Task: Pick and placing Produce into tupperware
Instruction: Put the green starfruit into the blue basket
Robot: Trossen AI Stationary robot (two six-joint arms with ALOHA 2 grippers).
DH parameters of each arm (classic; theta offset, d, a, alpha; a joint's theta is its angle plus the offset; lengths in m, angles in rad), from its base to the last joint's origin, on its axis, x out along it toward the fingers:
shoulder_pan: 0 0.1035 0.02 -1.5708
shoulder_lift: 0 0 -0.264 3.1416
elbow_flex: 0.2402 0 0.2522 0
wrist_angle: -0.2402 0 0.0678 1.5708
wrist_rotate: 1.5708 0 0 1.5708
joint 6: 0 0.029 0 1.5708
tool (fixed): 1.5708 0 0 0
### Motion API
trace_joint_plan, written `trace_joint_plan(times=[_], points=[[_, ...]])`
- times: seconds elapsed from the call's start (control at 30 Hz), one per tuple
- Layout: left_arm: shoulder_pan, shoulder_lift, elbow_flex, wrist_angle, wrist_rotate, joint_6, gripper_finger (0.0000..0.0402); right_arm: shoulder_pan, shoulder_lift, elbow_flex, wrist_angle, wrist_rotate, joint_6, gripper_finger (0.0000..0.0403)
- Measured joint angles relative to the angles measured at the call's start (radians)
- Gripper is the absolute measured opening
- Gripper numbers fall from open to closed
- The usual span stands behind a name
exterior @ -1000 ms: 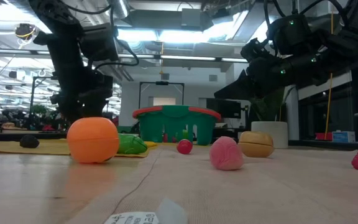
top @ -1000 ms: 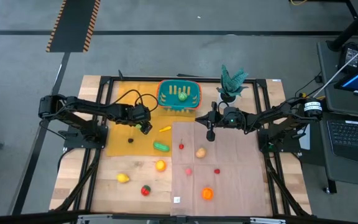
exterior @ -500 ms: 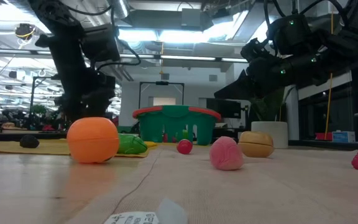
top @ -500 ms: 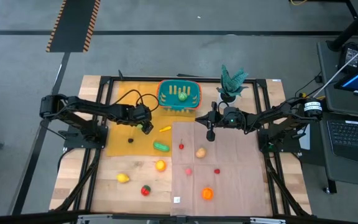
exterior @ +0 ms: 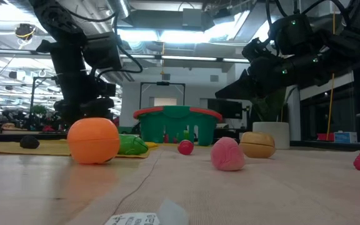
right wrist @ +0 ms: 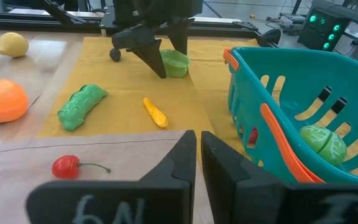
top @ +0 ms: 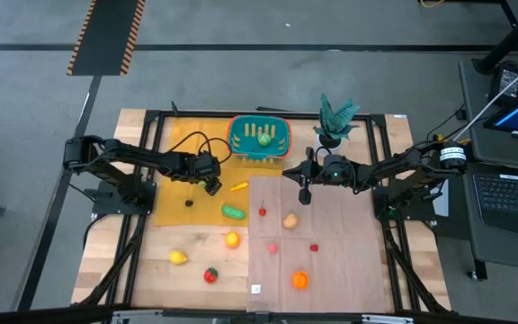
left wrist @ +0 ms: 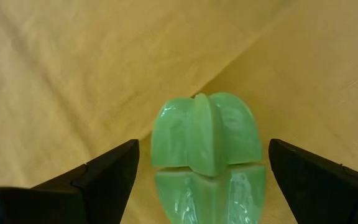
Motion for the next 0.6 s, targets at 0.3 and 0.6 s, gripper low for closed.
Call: trace_joint_plan(times=[0.3, 0.6], points=[[0.0, 0.0, 0.0, 0.0, 0.007, -0.008, 0.0347, 0.0, 0.0, 0.0, 0.0, 0.0, 0.0, 0.0028], [0.0, 0.0, 0.0, 0.0, 0.008, -0.034, 0.0342, 0.0, 0.0, 0.0, 0.0, -0.001, 0.0, 0.0028]])
